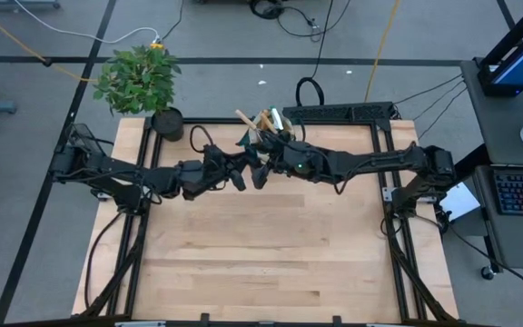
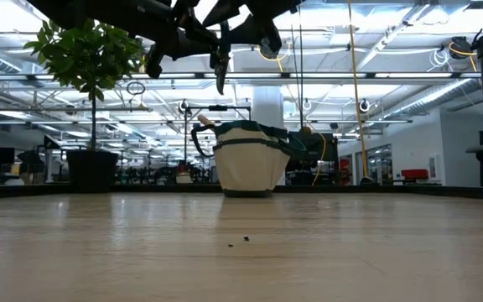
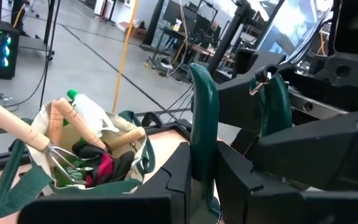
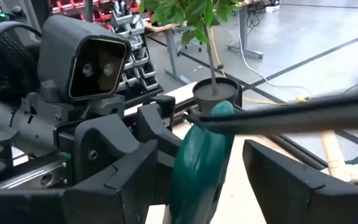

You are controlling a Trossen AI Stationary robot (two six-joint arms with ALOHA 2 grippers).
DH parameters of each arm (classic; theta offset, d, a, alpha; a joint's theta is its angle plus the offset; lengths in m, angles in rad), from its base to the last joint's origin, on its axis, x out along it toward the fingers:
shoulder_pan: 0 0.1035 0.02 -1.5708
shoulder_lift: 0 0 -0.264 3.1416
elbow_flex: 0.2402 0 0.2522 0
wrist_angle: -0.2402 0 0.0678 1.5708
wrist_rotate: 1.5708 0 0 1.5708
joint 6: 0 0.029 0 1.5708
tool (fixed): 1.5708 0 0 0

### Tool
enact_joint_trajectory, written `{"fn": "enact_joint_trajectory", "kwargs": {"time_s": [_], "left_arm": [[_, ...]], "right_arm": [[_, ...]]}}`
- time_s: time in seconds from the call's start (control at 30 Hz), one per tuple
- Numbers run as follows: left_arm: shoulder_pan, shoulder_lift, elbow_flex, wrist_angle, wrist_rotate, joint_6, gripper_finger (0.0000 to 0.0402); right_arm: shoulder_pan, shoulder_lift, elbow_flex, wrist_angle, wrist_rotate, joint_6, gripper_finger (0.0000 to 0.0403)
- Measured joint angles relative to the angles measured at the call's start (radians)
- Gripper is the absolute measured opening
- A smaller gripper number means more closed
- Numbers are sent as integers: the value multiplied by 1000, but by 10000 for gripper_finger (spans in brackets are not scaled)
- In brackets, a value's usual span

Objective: Pick & Place Garden tools in Gardening bag
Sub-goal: Put the green shear scissors into the brown gardening bag

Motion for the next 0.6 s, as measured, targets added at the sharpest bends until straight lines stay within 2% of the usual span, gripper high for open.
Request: {"fn": "enact_joint_trajectory", "kwargs": {"time_s": [0.6], "left_arm": [[1, 0, 0, -35, -7, 25, 45]], "right_arm": [[-2, 0, -1, 7, 23, -7, 135]]}}
